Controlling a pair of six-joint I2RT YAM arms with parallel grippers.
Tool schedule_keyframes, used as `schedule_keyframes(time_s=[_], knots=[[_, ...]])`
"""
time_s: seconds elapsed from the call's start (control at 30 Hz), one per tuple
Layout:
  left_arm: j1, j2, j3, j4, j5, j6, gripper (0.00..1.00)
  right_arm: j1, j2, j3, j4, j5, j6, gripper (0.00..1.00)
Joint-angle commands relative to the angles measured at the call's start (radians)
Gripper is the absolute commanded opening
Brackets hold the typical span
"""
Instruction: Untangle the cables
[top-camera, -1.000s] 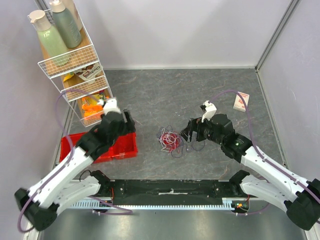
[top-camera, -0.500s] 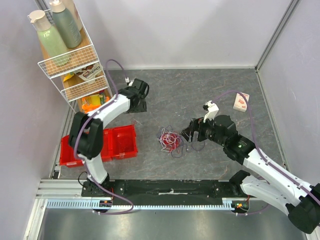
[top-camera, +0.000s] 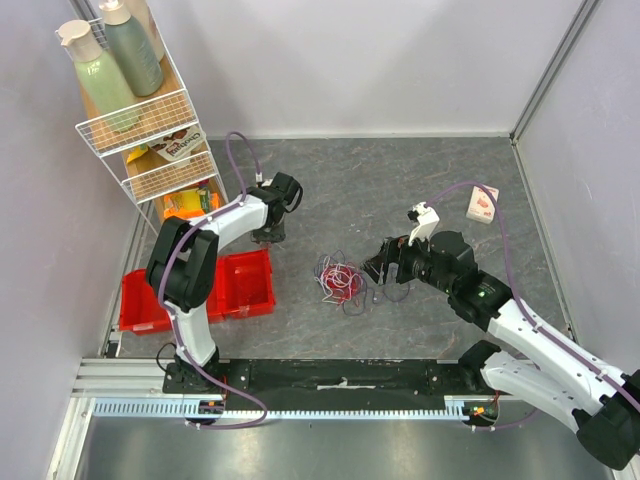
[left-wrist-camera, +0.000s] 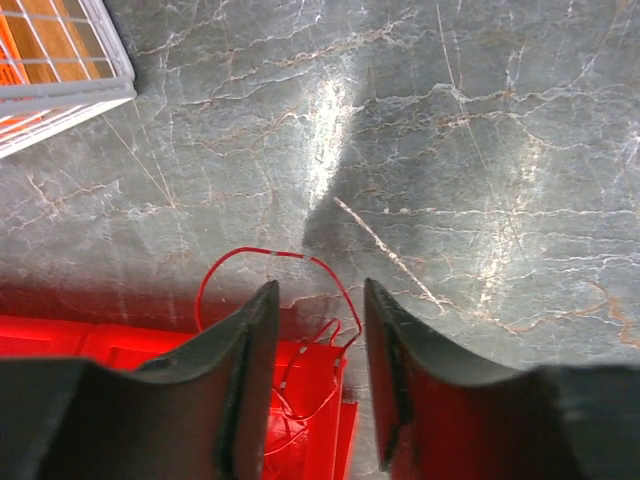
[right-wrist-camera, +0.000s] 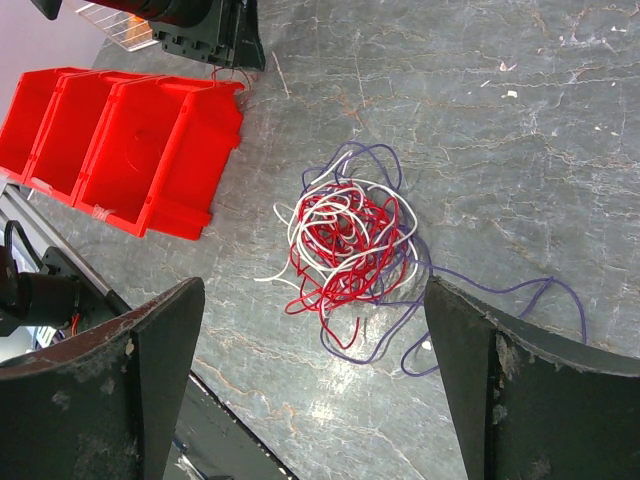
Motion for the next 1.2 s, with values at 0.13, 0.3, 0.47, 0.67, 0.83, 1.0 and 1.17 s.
schedule_keyframes(time_s=[0.13,0.3,0.47,0.67,0.83,1.0,1.17], knots=[[-0.013,-0.122,-0.036,0.082,-0.093,0.067,0.15,0.003,-0.047,0.016,0.010,0.000,0.023,0.98],[-0.036,-0.231,-0.113,0.165,-0.111,0.087,0.02,0.003,-0.051,0.022,0.001,-0.002,0.026,0.98],[-0.054,-0.337,-0.168,0.168,-0.165,0.065,0.02,0.003,-0.054,0.023,-0.003,-0.002,0.023,0.98],[-0.053,-0.413,-0.208,0.174,-0.154,0.080,0.53,0.003,-0.053,0.016,0.003,0.001,0.017,0.98],[-0.013,-0.321,-0.139,0.116,-0.095,0.012,0.79,0.003,-0.042,0.019,0.006,-0.005,0.011,0.98],[0.039,-0.187,-0.108,0.113,-0.061,-0.028,0.73,0.003,-0.053,0.010,0.010,0.006,0.014,0.98],[0.051,-0.113,-0.066,0.102,-0.016,-0.029,0.68,0.003,-0.047,0.005,0.012,0.008,0.016,0.98]])
